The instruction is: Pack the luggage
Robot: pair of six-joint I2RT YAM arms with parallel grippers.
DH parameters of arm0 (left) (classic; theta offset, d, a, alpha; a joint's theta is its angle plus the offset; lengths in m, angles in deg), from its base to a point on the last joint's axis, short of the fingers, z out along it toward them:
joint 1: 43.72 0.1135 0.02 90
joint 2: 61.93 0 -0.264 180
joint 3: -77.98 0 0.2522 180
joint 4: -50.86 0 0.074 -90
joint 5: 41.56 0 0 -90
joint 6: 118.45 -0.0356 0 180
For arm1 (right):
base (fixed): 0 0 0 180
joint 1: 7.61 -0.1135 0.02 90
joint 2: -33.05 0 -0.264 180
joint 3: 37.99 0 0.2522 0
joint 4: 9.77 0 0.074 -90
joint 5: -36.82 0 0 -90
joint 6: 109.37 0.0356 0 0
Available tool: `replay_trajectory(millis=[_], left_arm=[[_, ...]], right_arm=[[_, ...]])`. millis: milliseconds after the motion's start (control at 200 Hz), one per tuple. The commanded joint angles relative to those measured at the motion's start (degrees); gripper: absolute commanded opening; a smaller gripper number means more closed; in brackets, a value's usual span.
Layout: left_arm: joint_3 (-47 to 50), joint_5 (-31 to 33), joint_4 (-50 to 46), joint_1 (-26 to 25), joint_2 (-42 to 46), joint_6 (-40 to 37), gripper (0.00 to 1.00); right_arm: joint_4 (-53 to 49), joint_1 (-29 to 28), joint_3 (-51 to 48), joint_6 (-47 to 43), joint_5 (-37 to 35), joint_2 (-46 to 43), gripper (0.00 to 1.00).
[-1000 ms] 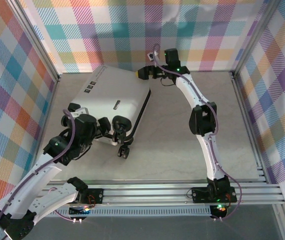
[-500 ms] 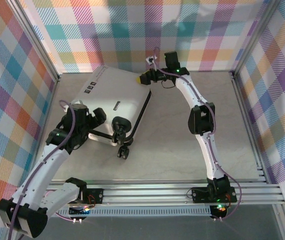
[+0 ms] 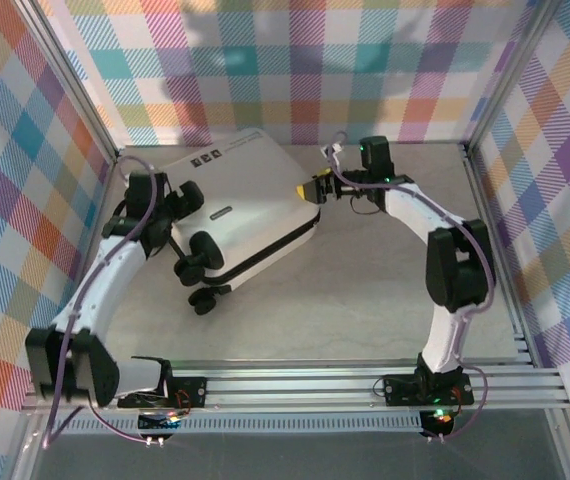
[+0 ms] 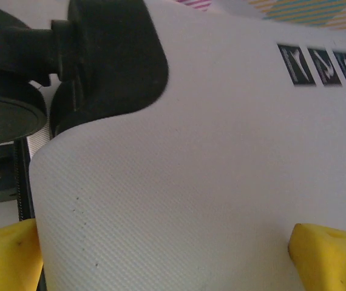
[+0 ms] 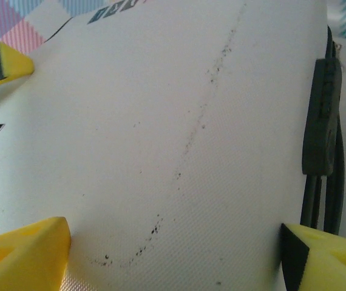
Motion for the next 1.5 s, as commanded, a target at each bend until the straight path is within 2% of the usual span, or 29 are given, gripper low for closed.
replay_trajectory(millis=[0, 105, 250, 355, 440, 590, 800, 950, 1065, 1135, 1255, 1495], left_arm=[[-4.0, -15.94, 4.96, -1.96, -10.7, -2.66, 1.0], [-12.34, -17.69, 4.22, -1.99, -18.28, -5.06, 1.0], [-26.93, -17.6, -1.91, -2.04, -27.77, -9.1, 1.0], [-35.0, -16.57, -6.85, -2.03, -31.88, -11.54, 1.0], [-37.95, -12.75, -10.62, -2.03, -32.13, -13.13, 1.0], [-37.82, -4.26, -14.32, -2.0, -28.51, -14.07, 1.0], [-34.42, 0.71, -14.32, -3.32, -21.81, -14.0, 1.0], [-35.17, 6.95, -16.86, -9.11, -19.47, -16.28, 1.0], [-35.68, 8.13, -17.74, -13.58, -18.23, -17.46, 1.0], [-37.74, 8.79, -20.66, -15.44, -19.4, -17.87, 1.0], [-39.21, 12.63, -25.26, -16.32, -21.34, -17.38, 1.0], [-34.75, 14.24, -24.71, -16.32, -19.41, -18.52, 1.0]], right_arm=[[6.88, -10.21, -10.46, 2.37, 1.66, -4.48, 0.84], [9.46, -15.1, -15.44, 4.13, -3.43, -8.2, 0.84], [11.48, -21.46, -17.41, 6.56, -9.35, -10.39, 0.82], [10.86, -23.04, -18.45, 7.89, -16.07, -13.5, 0.82], [9.04, -23.09, -19.83, 8.11, -23.22, -17.27, 0.84], [5.7, -23.05, -22.62, 8.3, -32.68, -23.67, 0.83], [7.15, -23.05, -29.73, 12.09, -41.9, -32.26, 0.8], [6.7, -23.02, -33.46, 14.0, -47.21, -38.03, 0.84], [3.67, -23.04, -33.39, 14.29, -48.07, -40.33, 0.85], [4.75, -23.03, -35.57, 16.23, -47.75, -40.71, 0.84], [13.11, -24.13, -42.58, 20.52, -47.26, -38.28, 0.8], [24.48, -35.15, -47.29, 19.18, -60.43, -28.75, 0.76]])
